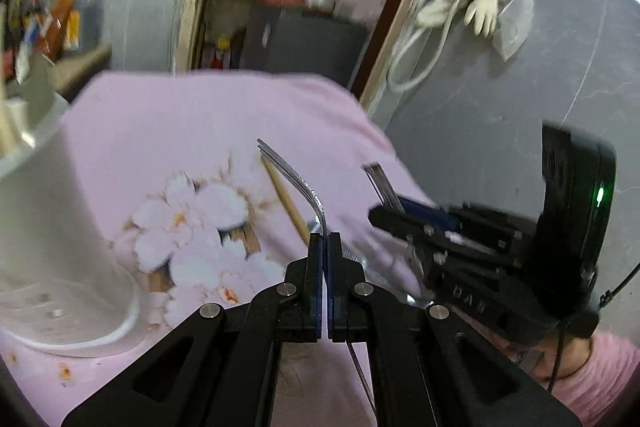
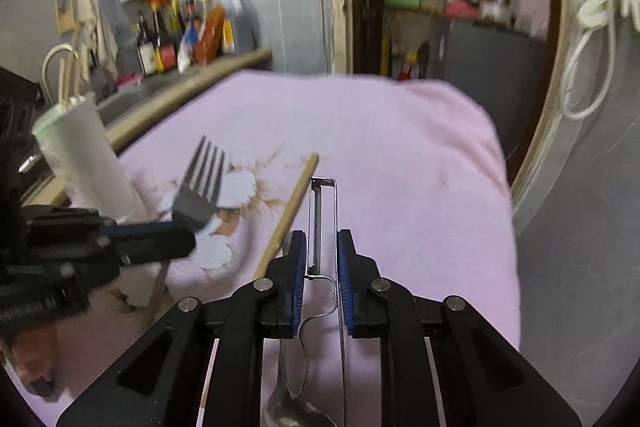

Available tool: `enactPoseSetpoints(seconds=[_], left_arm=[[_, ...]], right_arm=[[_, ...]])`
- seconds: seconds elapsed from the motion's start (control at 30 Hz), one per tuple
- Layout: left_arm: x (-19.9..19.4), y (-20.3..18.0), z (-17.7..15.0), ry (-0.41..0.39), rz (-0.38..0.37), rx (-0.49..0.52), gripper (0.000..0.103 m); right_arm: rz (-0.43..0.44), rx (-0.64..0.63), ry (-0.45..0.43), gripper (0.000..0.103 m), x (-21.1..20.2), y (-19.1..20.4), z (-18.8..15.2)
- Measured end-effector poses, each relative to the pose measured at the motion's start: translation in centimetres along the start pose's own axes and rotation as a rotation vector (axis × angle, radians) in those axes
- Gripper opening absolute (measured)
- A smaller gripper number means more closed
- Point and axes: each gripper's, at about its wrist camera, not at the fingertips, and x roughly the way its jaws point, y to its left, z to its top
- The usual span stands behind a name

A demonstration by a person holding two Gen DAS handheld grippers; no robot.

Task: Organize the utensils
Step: 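Lift the fork and peeler and carry both tools over the white basket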

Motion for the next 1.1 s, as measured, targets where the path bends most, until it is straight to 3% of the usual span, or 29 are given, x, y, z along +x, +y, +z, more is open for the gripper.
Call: enactPoseSetpoints(seconds=[0.17,0.3,0.6,0.93,1.1], left_arm=[[-3.1,-0.8,0.0,-0.155,0.031,0.023,0.0],[-5.2,-1.6,-0.3,-0.246,0.055,0.053,0.0],[-9.6,-2.1,1.0,-0.433,0.125,0.145,0.0],[-16.3,1.4,2.7,-0.601,0.207,0.213,0.0],[-19.1,3.3,3.2,-0.666,0.284,0.23,0.0]], right_arm=[[-0.07,-0.022,-0.213,0.013,-3.6,1.7,-0.4],[-0.097,-0.035,-0.335,0.013,-5.5,3.1,0.0],[-0.069,-0.072,-0.507,0.013,-7.9,6.7,3.0],[0.01,-0.055,-0.704,0.013,-10.4,11.0,6.7],[0.071,-0.055,-0.771,0.013,-10.5,13.9,8.9]])
